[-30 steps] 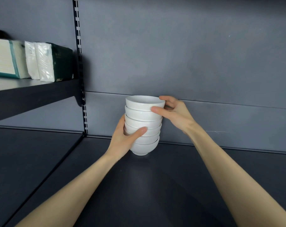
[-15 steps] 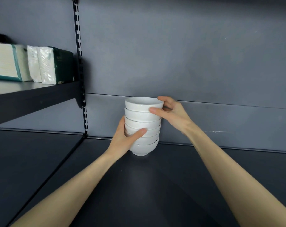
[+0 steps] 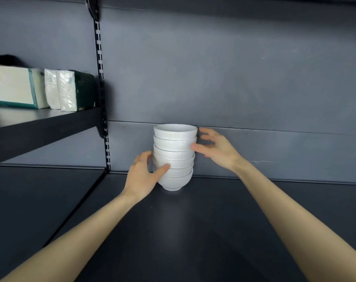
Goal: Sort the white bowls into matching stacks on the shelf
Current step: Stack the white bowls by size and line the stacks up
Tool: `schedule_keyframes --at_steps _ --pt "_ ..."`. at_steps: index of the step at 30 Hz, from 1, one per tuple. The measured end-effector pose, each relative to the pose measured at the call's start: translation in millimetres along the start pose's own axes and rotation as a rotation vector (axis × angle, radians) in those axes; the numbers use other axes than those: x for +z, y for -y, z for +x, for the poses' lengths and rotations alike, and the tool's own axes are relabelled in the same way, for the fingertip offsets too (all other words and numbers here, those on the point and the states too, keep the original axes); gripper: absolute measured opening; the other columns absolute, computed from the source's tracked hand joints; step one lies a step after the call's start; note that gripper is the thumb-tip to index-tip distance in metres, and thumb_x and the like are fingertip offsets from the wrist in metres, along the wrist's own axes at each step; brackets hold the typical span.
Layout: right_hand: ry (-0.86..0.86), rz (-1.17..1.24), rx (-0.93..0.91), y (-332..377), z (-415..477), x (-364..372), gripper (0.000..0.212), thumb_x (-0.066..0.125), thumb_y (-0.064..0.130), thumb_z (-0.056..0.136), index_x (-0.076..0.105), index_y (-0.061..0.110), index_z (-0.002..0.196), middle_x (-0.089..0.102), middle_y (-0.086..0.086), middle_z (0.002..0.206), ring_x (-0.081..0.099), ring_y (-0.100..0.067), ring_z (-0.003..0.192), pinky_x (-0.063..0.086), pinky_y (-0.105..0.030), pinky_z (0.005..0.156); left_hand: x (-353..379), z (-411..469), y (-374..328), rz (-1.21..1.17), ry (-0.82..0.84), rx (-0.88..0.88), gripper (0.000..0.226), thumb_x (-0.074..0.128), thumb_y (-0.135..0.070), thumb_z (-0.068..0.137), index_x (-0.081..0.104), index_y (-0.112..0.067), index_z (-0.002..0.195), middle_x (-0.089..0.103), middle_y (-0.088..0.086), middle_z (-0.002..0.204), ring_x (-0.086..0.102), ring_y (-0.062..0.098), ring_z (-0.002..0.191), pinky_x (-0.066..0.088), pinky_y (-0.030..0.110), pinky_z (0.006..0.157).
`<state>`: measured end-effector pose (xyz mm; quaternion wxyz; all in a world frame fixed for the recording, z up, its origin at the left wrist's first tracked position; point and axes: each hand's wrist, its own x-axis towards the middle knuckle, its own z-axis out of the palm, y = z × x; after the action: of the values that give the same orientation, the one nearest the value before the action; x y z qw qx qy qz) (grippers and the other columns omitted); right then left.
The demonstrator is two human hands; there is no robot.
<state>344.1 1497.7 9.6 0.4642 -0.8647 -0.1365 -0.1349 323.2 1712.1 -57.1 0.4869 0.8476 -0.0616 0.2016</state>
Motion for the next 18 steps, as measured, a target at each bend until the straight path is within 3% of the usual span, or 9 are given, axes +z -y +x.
schedule_keyframes --at_steps 3,6,13,18 --pt "0.011 -0.212 0.013 -5.3 -18.0 -17.2 0.057 0.07 0.035 0.084 0.048 0.024 0.136 0.051 0.001 0.137 0.058 -0.015 0.109 0.043 -0.027 0.093 -2.3 -12.7 -5.2 0.133 0.009 0.065 0.037 0.069 -0.037 0.084 0.055 -0.015 0.111 0.062 -0.003 0.107 0.059 0.015 0.1 0.049 0.034 0.09" --pt "-0.002 -0.382 0.044 -9.6 -35.1 -42.5 0.052 0.068 0.033 0.085 0.053 0.019 0.132 0.058 -0.002 0.132 0.057 -0.017 0.114 0.041 -0.028 0.098 3.3 -21.8 -27.3 0.256 0.161 0.169 0.032 0.066 -0.034 0.086 0.056 -0.017 0.111 0.06 -0.005 0.1 0.059 0.014 0.095 0.049 0.032 0.088" --pt "-0.095 -0.66 0.079 -10.0 -91.1 -138.4 0.055 0.066 0.033 0.086 0.048 0.019 0.136 0.043 -0.005 0.144 0.047 -0.027 0.126 0.038 -0.033 0.104 46.1 -26.4 -128.6 0.567 0.294 0.502 0.057 0.055 -0.046 0.091 0.039 -0.022 0.14 0.046 0.0 0.14 0.042 0.02 0.13 0.035 0.031 0.101" --pt "-0.206 -0.775 0.141 -25.2 -158.1 -217.7 0.055 0.064 0.036 0.086 0.047 0.021 0.136 0.037 -0.005 0.147 0.036 -0.028 0.134 0.036 -0.043 0.107 94.2 -61.2 -204.6 0.655 0.282 0.684 0.066 0.051 -0.052 0.091 0.03 -0.023 0.146 0.037 0.001 0.149 0.032 0.023 0.137 0.024 0.035 0.11"
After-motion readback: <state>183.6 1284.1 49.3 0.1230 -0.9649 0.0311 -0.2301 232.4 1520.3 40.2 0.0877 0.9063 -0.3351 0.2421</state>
